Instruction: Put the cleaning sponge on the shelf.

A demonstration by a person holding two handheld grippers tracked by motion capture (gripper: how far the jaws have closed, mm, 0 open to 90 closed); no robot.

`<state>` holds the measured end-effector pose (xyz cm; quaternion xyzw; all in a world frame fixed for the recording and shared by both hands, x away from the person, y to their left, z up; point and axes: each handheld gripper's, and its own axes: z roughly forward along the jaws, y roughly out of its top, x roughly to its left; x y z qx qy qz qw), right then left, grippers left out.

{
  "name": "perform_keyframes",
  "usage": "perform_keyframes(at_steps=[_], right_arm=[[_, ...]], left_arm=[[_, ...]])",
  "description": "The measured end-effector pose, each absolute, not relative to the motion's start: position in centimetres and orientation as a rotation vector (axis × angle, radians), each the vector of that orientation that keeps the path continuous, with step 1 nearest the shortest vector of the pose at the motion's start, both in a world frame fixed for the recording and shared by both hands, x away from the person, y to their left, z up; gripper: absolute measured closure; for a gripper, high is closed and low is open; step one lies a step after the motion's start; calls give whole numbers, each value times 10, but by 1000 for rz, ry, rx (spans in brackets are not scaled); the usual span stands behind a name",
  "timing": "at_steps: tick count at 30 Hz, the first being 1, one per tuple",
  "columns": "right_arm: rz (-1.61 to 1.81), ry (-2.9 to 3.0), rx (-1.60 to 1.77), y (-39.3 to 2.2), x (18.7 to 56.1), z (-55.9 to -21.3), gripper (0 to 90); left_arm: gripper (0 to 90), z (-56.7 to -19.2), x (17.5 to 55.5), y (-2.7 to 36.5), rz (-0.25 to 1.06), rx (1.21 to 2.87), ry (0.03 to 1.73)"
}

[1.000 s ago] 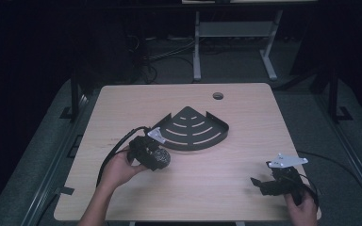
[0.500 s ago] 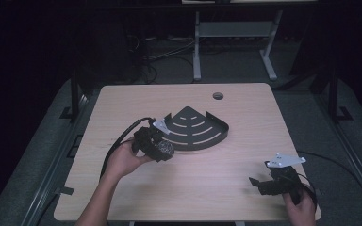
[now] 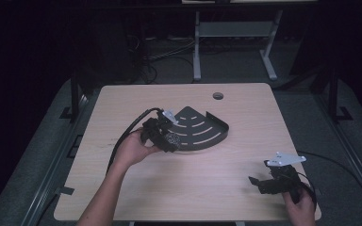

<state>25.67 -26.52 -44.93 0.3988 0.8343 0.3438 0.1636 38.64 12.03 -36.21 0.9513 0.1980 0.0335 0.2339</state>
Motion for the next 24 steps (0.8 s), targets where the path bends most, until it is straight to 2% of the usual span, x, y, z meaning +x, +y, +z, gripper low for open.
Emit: perform_keyframes(at_steps=[24], right_arm=[[968, 2398, 1133, -264, 255, -449, 141]], left_arm=[[330, -361, 429, 87, 80, 2609, 559]])
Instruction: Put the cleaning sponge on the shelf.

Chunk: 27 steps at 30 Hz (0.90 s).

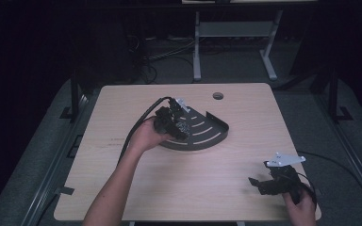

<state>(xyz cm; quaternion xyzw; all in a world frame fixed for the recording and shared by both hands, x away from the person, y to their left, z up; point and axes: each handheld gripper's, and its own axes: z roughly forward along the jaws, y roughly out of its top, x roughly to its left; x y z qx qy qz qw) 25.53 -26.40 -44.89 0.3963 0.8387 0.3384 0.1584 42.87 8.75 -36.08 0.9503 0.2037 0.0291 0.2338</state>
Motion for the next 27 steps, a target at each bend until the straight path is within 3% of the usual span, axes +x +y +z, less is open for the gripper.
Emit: perform_keyframes(at_steps=[27], right_arm=[[983, 2420, 1110, -258, 257, -447, 141]], left_arm=[[327, -401, 468, 77, 97, 2649, 667]])
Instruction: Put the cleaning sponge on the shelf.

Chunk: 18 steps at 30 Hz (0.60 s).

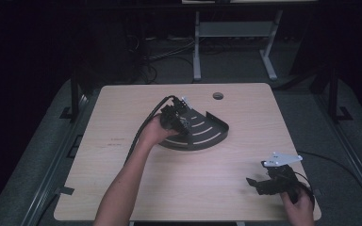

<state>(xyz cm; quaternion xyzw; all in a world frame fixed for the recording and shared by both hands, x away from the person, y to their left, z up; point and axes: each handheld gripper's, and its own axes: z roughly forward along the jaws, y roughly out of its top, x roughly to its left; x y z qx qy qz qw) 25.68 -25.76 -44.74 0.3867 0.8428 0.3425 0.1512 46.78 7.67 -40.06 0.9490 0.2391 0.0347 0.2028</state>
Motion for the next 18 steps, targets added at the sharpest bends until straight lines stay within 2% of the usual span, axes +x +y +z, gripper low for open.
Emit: perform_keyframes(at_steps=[18], right_arm=[[973, 2432, 1104, -256, 259, -449, 141]], left_arm=[[325, -419, 480, 74, 62, 2666, 711]])
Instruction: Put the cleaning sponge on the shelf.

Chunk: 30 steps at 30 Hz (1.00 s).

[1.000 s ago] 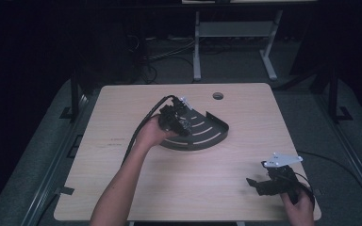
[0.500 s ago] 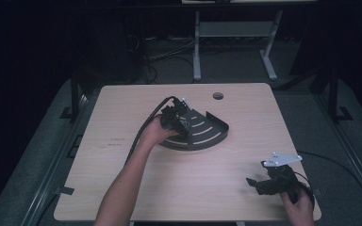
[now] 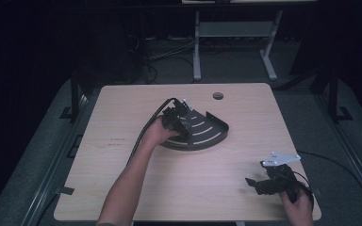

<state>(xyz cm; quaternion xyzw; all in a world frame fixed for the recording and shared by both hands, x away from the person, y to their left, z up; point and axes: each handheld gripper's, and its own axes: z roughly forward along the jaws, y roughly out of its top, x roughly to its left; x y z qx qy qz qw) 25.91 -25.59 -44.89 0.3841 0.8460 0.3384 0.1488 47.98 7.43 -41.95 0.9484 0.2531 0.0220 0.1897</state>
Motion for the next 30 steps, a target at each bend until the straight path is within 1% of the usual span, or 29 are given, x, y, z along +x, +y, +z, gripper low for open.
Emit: perform_keyframes(at_steps=[30], right_arm=[[965, 2455, 1087, -253, 260, -449, 141]], left_arm=[[315, -434, 486, 67, 37, 2700, 730]])
